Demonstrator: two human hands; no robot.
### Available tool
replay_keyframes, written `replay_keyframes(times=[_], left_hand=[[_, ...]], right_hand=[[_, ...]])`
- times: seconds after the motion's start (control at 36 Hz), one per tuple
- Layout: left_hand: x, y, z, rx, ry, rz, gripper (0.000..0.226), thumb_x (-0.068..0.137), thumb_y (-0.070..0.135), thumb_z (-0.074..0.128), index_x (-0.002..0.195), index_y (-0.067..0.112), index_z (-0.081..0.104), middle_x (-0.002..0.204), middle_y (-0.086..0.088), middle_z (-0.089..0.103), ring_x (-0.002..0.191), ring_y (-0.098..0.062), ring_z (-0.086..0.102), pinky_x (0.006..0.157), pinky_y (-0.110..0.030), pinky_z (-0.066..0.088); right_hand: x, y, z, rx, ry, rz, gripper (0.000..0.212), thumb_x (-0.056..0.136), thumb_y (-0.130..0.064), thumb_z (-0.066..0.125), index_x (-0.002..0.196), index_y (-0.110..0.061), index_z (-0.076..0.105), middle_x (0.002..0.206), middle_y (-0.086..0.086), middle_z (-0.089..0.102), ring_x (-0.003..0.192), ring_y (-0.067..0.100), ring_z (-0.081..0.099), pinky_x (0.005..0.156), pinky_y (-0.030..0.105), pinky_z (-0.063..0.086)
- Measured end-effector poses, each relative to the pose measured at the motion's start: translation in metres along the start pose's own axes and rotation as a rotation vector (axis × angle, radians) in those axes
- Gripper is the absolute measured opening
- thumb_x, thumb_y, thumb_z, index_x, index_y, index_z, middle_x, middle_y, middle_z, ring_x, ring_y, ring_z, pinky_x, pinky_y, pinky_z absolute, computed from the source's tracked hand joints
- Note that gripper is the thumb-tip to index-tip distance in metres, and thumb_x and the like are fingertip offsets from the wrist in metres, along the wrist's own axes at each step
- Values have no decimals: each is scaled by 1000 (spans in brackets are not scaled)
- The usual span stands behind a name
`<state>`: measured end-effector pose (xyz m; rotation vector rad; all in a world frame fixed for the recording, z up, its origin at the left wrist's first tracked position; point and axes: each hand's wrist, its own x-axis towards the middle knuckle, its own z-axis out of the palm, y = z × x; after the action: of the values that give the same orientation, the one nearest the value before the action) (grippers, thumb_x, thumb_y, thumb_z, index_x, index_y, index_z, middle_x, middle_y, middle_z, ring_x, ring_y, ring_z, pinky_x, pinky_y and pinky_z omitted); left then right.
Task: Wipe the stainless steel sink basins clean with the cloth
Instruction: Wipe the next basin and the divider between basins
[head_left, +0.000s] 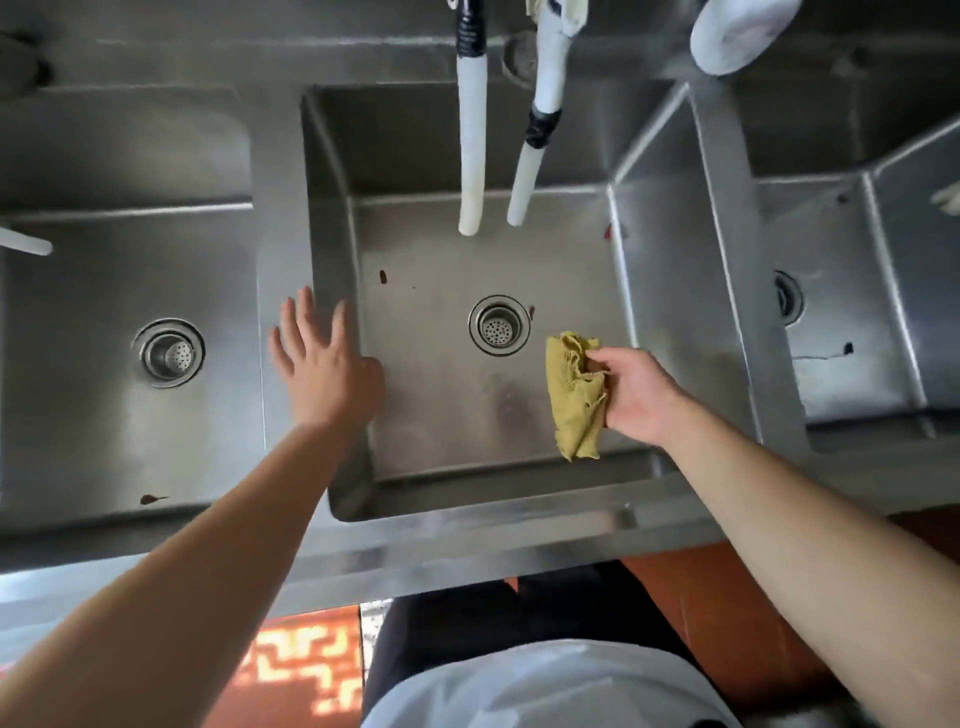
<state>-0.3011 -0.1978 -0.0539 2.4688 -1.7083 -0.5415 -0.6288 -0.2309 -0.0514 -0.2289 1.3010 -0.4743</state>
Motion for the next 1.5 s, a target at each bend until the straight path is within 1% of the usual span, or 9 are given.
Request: replay_keyframes(times=[0.17, 0.28, 0.42, 0.56, 0.72, 0.86, 1.03, 1.25, 1.5], left_hand=[[-58, 97, -8, -510, -343, 60, 34, 85, 16, 61, 116, 25, 70, 120, -2, 69, 92, -22, 63, 89, -26, 47], [-80, 145, 4, -678, -435, 27, 41, 87, 19, 63, 126, 29, 63, 119, 4, 66, 103, -5, 60, 80, -10, 40], [-86, 184, 27, -631, -560, -44, 68, 83, 28, 75, 143, 26, 44, 136, 0, 57, 120, -21, 55, 102, -35, 46], [-85, 215, 45, -667, -476, -155, 69, 76, 36, 81, 137, 29, 50, 116, 7, 66, 103, -16, 63, 92, -33, 53], [-71, 232, 60, -927, -345, -415, 19, 87, 8, 66, 99, 23, 66, 94, -1, 74, 94, -29, 70, 86, -43, 59], [-54, 230, 76, -953, -291, -541, 17, 90, 12, 65, 99, 26, 66, 89, 5, 69, 88, -21, 69, 87, -42, 59], [-26, 211, 101, -881, -301, -676, 22, 91, 15, 65, 110, 24, 62, 87, 5, 64, 81, -15, 64, 73, -31, 55], [40, 186, 148, -682, -254, -683, 26, 89, 12, 54, 109, 18, 68, 86, -1, 64, 77, -21, 60, 71, -28, 49], [138, 166, 181, -493, -48, -579, 26, 92, 16, 51, 110, 20, 69, 92, -4, 64, 84, -26, 62, 74, -32, 49]], right_hand=[[-13, 2, 6, -49, -11, -4, 28, 86, -21, 68, 113, -14, 69, 100, 7, 73, 89, 20, 71, 76, 34, 56], [-10, -5, 8, -151, 195, -5, 29, 90, -10, 65, 120, -8, 63, 112, 13, 70, 104, 29, 67, 90, 44, 56], [-14, -19, 0, -247, 245, -32, 16, 82, -10, 73, 98, -15, 69, 94, 8, 73, 86, 25, 70, 62, 33, 56], [-19, -34, -20, -213, 88, -63, 16, 87, -16, 68, 101, -12, 73, 97, 10, 76, 86, 25, 73, 61, 32, 55], [-20, -61, -51, -334, -179, -63, 21, 95, -29, 59, 106, -15, 71, 100, 6, 76, 91, 21, 73, 82, 40, 57], [-9, -88, -71, -858, 69, -456, 17, 90, -22, 66, 104, -18, 73, 107, 1, 74, 101, 17, 67, 86, 27, 50], [16, -131, -96, -1532, 323, -1006, 40, 85, -25, 61, 121, -9, 67, 135, 17, 57, 134, 37, 44, 110, 47, 33], [62, -170, -115, -1960, 358, -941, 63, 88, -39, 57, 147, -21, 39, 164, 12, 16, 152, 29, 9, 119, 58, 8], [84, -162, -130, -1942, 411, -1086, 59, 81, -47, 47, 127, -14, 62, 150, 8, 46, 144, 23, 36, 120, 57, 12]])
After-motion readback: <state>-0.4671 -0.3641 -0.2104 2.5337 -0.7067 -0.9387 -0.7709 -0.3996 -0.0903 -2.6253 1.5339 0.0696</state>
